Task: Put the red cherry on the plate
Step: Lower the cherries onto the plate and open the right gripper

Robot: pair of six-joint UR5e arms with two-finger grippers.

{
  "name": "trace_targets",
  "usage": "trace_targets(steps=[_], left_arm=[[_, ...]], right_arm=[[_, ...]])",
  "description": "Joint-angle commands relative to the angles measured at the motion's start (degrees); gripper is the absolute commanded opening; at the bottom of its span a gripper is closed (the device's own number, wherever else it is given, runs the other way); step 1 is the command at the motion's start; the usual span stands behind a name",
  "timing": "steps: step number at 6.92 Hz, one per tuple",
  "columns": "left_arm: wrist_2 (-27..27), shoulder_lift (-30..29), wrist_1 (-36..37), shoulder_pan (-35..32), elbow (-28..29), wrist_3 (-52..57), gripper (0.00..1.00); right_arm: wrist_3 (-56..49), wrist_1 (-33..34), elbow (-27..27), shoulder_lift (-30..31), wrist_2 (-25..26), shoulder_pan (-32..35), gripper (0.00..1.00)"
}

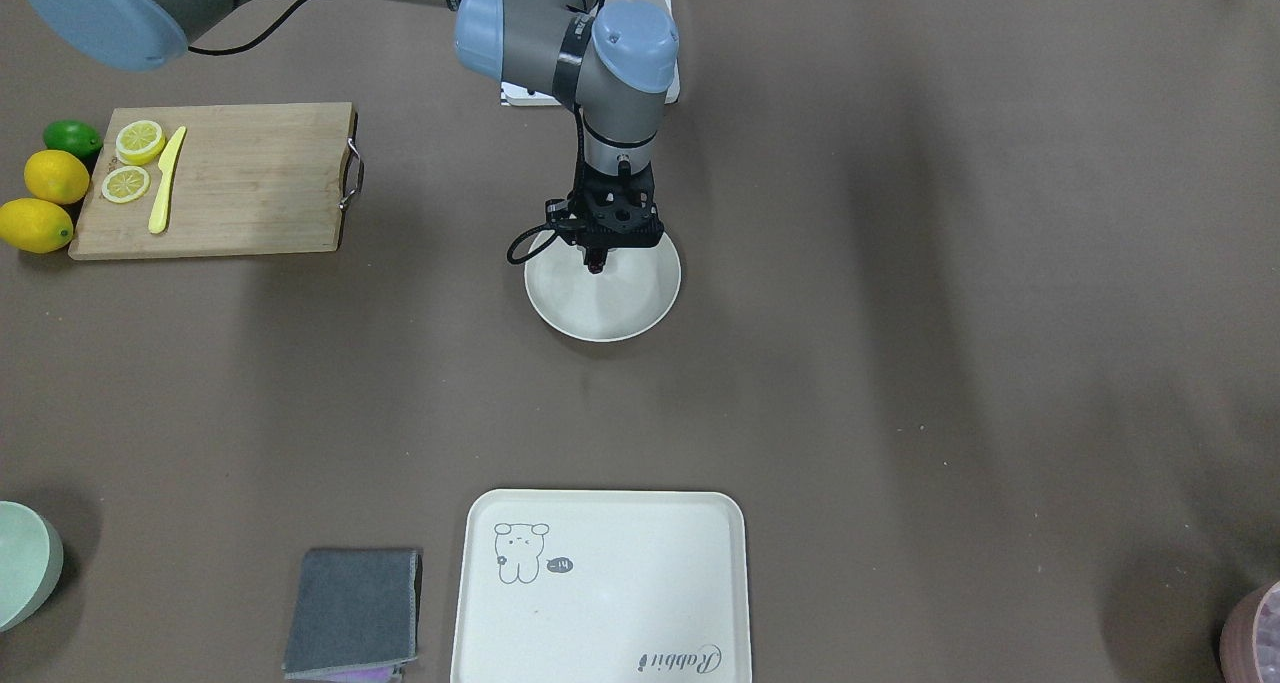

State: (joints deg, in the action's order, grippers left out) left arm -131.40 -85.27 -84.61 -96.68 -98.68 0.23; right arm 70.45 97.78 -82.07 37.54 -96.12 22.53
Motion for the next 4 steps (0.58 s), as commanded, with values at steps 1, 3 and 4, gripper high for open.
trace_targets(steps=[1,3,4], left_arm=[[0.0,0.19,-0.03,0.0,0.06,0.03,0.99],[0.0,0.27,-0.03,0.0,0.24,0.03,0.99],[0.0,0.36,-0.03,0.0,0.24,0.03,0.99]], right_arm=[[1.09,-0.22,0.42,-0.01,0.23,-0.03,0.03],[2.49,-0.13,0.42,0.07,1.36,-0.03,0.91],[2.24,0.22,0.42,-0.01,1.55,0.32,1.0]])
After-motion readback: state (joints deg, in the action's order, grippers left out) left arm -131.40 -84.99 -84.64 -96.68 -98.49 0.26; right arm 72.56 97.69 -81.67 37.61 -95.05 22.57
